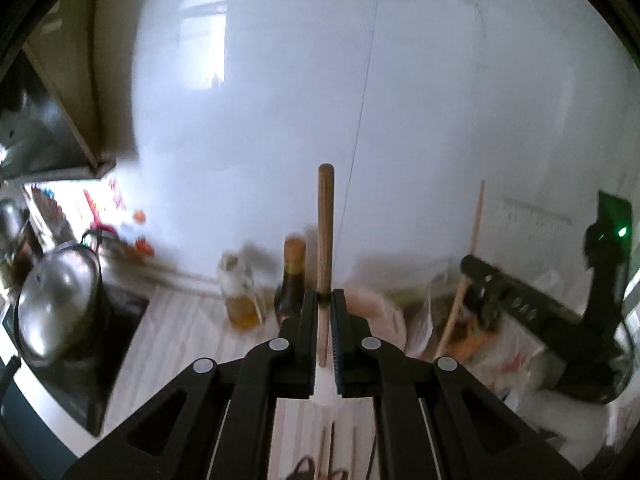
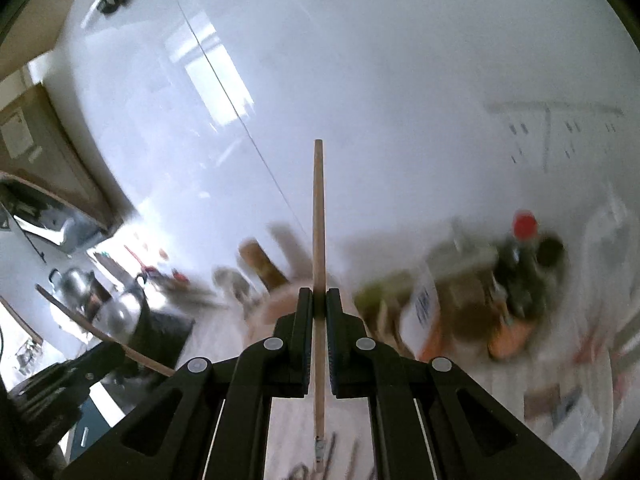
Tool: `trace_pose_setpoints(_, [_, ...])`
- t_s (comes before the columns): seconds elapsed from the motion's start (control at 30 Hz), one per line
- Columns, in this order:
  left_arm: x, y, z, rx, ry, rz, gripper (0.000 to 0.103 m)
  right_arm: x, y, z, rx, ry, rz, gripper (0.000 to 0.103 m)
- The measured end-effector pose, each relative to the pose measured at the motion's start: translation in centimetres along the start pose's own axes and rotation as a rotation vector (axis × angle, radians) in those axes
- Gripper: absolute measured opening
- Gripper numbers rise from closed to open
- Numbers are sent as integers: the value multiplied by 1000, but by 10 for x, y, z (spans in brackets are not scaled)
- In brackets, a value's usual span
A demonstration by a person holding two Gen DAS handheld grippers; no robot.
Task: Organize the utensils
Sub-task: 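Lift the wooden chopstick and insert it into the cream holder's lid slot, then open the left tool and return it to the chopstick row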
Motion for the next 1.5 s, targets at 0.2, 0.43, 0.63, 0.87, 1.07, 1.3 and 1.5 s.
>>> trace_pose_setpoints(0.2, [33, 37, 10, 7, -18, 5, 4, 21, 53, -10, -31, -20, 88, 6])
trace_pose_setpoints(0.43, [103, 39, 6, -5, -15, -102, 4, 71, 68, -5, -47, -35, 124, 6])
trace_pose_setpoints(0.63, [147, 21, -6, -41, -19, -197, 4, 114, 55, 2, -57, -43, 133, 6])
trace_pose_setpoints(0.87, [167, 6, -12, -46, -25, -273, 7, 134, 37, 3, -96, -32, 128, 7])
trace_pose_setpoints(1.07, [150, 14, -19, -43, 35, -224, 39, 124, 27, -1, -116, -19, 57, 19])
trace_pose_setpoints(1.3, [110, 19, -37, -54, 93, -112, 102, 75, 19, 18, -76, -93, 53, 56])
trace_pose_setpoints(1.5, [87, -5, -47, -35, 154, -54, 103, 32, -8, 33, -72, -186, 26, 101])
Point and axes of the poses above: each gripper's, at about its wrist camera, not at the fingertips, and x roughly the way its jaws point, z to its right, y to its top, the point moved 6 cm from there along x, roughly the way its jaws point, and after that the axes turned 6 degrees about -x, right-handed, at the moved point
